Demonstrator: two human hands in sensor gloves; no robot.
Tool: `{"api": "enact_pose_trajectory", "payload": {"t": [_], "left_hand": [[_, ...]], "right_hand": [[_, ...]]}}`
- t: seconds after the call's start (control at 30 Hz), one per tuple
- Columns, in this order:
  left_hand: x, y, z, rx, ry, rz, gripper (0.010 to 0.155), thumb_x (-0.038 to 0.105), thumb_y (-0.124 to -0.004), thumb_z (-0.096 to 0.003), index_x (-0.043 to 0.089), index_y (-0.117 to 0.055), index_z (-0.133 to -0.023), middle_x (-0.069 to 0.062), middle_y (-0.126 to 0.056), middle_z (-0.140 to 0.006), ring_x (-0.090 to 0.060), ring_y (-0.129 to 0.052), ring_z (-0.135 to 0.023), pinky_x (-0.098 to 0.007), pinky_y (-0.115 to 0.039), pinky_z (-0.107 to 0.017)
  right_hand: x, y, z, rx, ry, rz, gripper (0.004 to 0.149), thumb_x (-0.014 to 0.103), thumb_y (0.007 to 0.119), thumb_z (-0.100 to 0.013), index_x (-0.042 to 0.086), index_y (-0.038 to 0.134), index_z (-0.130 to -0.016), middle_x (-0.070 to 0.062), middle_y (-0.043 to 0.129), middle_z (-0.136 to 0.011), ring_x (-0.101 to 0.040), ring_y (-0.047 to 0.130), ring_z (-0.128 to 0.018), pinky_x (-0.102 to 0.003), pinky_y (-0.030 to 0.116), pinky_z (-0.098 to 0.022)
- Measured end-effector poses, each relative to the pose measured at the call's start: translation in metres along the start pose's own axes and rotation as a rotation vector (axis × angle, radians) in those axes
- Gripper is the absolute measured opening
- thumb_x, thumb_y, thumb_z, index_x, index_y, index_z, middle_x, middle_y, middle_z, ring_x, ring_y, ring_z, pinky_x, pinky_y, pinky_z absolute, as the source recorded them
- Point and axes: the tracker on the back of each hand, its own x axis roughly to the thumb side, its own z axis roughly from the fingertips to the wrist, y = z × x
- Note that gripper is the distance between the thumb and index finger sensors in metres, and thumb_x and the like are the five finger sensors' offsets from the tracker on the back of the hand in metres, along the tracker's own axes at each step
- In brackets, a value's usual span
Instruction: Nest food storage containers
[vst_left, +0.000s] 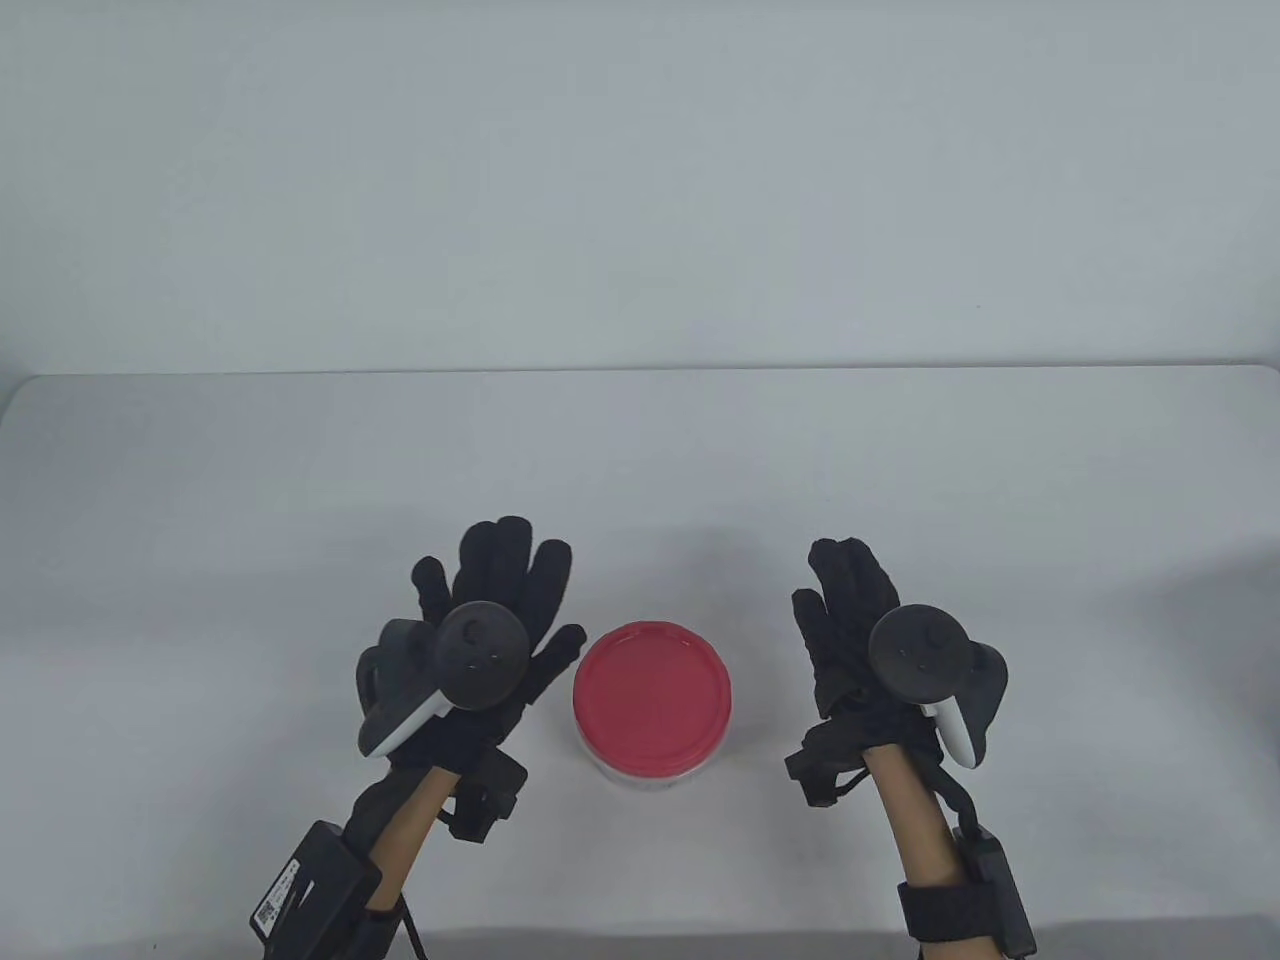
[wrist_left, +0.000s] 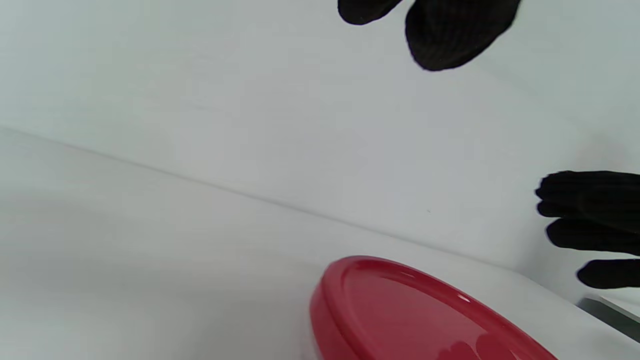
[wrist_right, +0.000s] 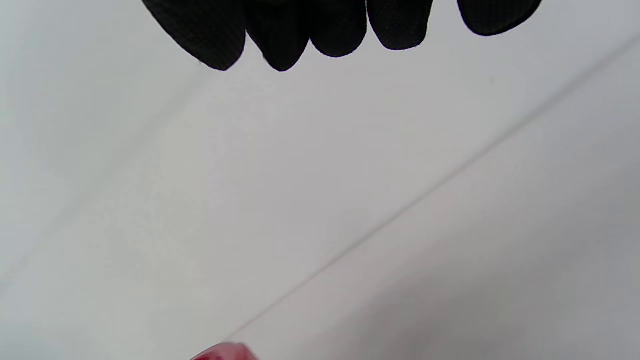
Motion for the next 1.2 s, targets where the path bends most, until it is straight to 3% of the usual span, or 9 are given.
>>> {"api": "enact_pose_trajectory", "payload": {"t": [0.17, 0.27, 0.33, 0.4, 0.47, 1.2], "left_hand": [[-0.040, -0.015, 0.003, 0.003, 0.130, 0.008, 0.075, 0.055, -0.064, -0.0611, 0.044, -0.021, -0.121, 0.007, -0.004, -0.130, -0.027, 0.000, -0.122, -0.060, -0.001, -0.080], [-0.060, -0.042, 0.005, -0.023, 0.161, 0.022, 0.074, 0.056, -0.063, -0.0610, 0.044, -0.021, -0.121, 0.007, -0.004, -0.130, -0.027, 0.000, -0.122, -0.061, -0.001, -0.080], [-0.071, -0.061, 0.006, -0.022, 0.167, 0.074, 0.075, 0.058, -0.061, -0.0610, 0.043, -0.021, -0.122, 0.006, -0.004, -0.130, -0.028, -0.001, -0.122, -0.061, -0.002, -0.080], [-0.076, -0.067, 0.004, -0.116, 0.181, 0.095, 0.074, 0.059, -0.058, -0.0615, 0.043, -0.018, -0.122, 0.005, -0.001, -0.130, -0.029, 0.001, -0.121, -0.060, -0.001, -0.079], [-0.078, -0.067, 0.004, -0.082, 0.189, 0.099, 0.074, 0.059, -0.058, -0.0611, 0.043, -0.018, -0.121, 0.006, -0.002, -0.130, -0.028, 0.000, -0.121, -0.060, -0.001, -0.079], [-0.074, -0.077, -0.001, -0.152, 0.151, 0.117, 0.075, 0.060, -0.055, -0.0616, 0.038, -0.018, -0.123, 0.001, -0.003, -0.130, -0.032, -0.001, -0.121, -0.061, -0.004, -0.079]], "right_hand": [[-0.007, 0.011, 0.006, -0.070, -0.073, 0.126, 0.057, 0.037, 0.063, -0.064, 0.012, 0.050, -0.113, -0.018, 0.040, -0.118, -0.048, 0.041, -0.102, -0.069, 0.045, -0.062], [-0.022, 0.032, 0.011, -0.061, -0.069, 0.185, 0.058, 0.038, 0.062, -0.064, 0.012, 0.049, -0.113, -0.018, 0.038, -0.119, -0.048, 0.040, -0.103, -0.070, 0.043, -0.063], [-0.029, 0.040, 0.011, 0.014, -0.059, 0.228, 0.058, 0.038, 0.062, -0.064, 0.012, 0.050, -0.113, -0.017, 0.039, -0.119, -0.049, 0.039, -0.103, -0.070, 0.043, -0.063], [-0.033, 0.041, 0.011, 0.022, -0.050, 0.255, 0.058, 0.039, 0.061, -0.064, 0.013, 0.049, -0.114, -0.017, 0.038, -0.119, -0.048, 0.038, -0.103, -0.070, 0.042, -0.063], [-0.035, 0.041, 0.011, 0.019, -0.045, 0.239, 0.058, 0.039, 0.062, -0.064, 0.012, 0.049, -0.113, -0.017, 0.038, -0.119, -0.048, 0.039, -0.103, -0.070, 0.042, -0.063], [-0.038, 0.044, 0.008, 0.074, -0.042, 0.226, 0.057, 0.039, 0.059, -0.064, 0.011, 0.050, -0.113, -0.018, 0.038, -0.119, -0.049, 0.038, -0.103, -0.070, 0.041, -0.064]]}}
